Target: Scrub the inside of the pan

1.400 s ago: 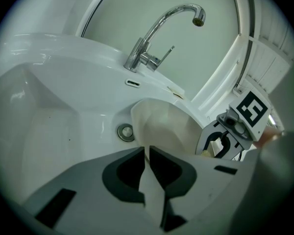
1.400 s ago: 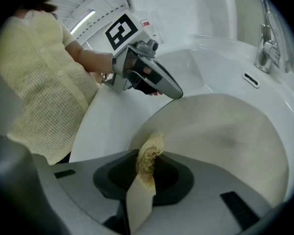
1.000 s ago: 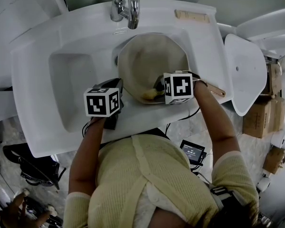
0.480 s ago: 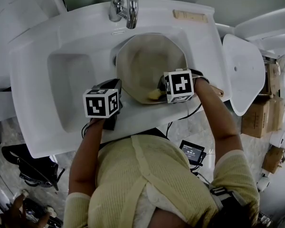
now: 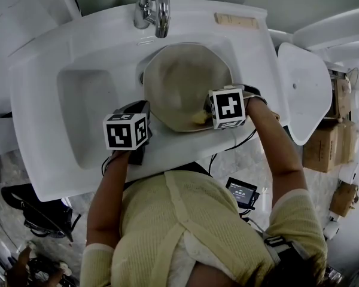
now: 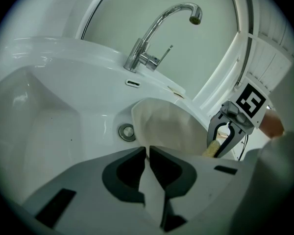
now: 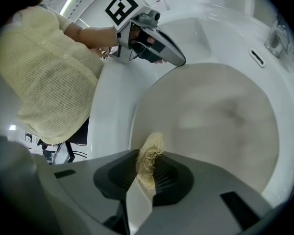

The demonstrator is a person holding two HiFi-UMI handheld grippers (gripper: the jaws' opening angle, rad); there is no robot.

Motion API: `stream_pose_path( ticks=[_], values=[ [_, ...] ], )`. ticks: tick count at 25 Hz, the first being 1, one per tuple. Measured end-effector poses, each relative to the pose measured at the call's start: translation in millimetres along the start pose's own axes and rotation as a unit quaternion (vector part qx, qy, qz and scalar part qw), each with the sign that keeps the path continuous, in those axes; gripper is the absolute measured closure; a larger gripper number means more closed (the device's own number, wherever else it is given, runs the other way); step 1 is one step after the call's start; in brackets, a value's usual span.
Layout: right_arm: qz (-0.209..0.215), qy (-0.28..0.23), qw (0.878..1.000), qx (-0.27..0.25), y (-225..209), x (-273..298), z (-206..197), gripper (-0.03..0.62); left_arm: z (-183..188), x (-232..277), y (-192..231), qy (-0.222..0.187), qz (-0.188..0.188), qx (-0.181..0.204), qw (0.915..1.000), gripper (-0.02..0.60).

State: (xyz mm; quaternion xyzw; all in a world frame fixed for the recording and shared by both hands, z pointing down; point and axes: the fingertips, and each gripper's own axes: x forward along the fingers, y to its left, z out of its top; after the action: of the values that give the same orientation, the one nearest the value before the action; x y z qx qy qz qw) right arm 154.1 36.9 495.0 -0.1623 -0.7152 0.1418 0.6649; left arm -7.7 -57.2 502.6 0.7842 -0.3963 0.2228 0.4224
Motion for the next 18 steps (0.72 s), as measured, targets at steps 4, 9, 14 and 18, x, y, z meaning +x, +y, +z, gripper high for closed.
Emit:
stream_pose_path(
  ticks=[4,9,14,18],
  values=[
    [-0.024,-0.031,0.999,-0.002,-7,-8,7,0.511,0,0,1,-0.002,0.001,-0.007,1.0,0.5],
    [-0.107,-0.066,0.992,-0.024,-38,-31,18,0.511,2,1,3,-0.006,0.009,-0.016,0.9998,0.499],
    [-0.18,-0.096,0.978,-0.037,-71,-49,26,0.511,4,2,4,-0.014,0.015,-0.021,0.9996,0.499],
    [-0.224,-0.114,0.967,-0.048,-95,-60,32,0.511,5,3,5,-0.018,0.017,-0.03,0.9993,0.499]
  ],
)
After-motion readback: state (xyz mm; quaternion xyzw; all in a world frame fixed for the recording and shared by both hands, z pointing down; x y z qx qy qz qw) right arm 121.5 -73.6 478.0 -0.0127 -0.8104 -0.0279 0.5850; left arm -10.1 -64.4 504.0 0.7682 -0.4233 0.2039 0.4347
